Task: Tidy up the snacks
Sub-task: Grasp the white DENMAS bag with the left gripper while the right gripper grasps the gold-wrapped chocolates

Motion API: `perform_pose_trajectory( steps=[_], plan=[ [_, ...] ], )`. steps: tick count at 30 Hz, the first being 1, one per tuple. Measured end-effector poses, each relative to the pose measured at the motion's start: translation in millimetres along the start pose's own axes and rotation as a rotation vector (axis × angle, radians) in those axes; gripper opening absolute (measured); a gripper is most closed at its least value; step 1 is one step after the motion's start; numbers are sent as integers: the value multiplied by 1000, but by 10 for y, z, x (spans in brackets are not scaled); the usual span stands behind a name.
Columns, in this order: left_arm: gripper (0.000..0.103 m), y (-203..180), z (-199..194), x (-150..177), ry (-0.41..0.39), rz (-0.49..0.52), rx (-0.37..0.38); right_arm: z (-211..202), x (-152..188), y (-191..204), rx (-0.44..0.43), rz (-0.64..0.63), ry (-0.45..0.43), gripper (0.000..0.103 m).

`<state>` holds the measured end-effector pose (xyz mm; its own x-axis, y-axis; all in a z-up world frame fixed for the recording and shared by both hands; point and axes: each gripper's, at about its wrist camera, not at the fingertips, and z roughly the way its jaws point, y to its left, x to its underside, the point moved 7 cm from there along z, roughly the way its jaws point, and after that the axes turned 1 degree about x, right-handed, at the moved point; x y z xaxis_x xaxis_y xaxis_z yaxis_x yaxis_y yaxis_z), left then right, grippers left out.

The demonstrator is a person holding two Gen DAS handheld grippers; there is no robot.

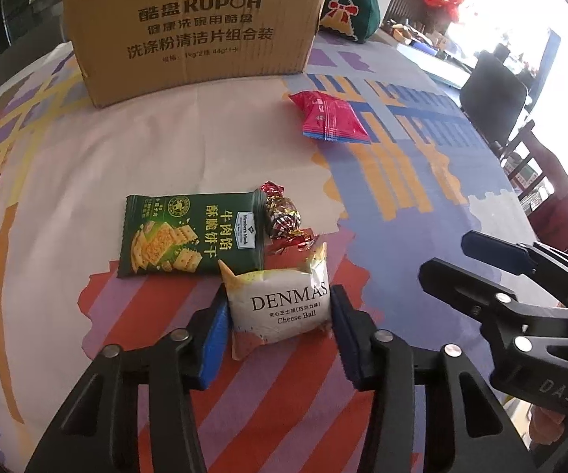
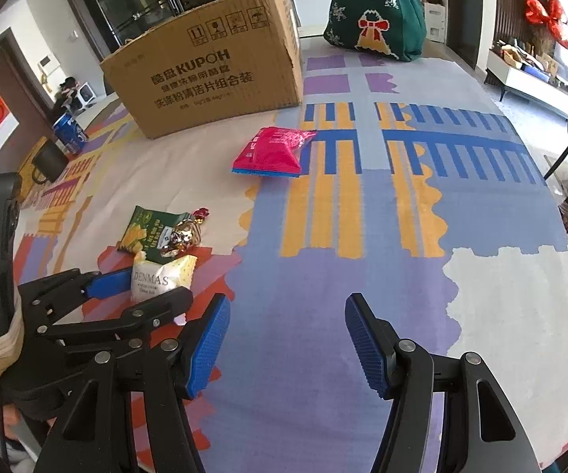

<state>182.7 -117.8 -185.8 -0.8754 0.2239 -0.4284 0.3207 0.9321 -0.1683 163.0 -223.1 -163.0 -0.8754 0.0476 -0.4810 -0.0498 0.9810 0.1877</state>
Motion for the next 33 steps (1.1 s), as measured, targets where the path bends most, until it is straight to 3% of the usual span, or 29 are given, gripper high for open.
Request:
perform_pose_trajectory(
  steps=[7, 12, 18, 23, 33],
  plan=[
    [45, 60, -150, 40, -19, -15, 32, 41, -8, 110, -8, -27, 14, 62],
    [45, 195, -359, -23, -91, -20, -13, 63, -57, 221, -28, -39, 12, 62],
    [45, 454, -396, -69, -111, -68, -51, 122, -182, 422, -54, -57, -7, 61],
    [45, 619, -431, -89, -132, -82, -87, 213, -286, 606, -77, -80, -8, 55],
    [45, 740, -470, -156, -161, -100, -85, 457, -399, 838, -73, -114, 16, 36]
  ],
)
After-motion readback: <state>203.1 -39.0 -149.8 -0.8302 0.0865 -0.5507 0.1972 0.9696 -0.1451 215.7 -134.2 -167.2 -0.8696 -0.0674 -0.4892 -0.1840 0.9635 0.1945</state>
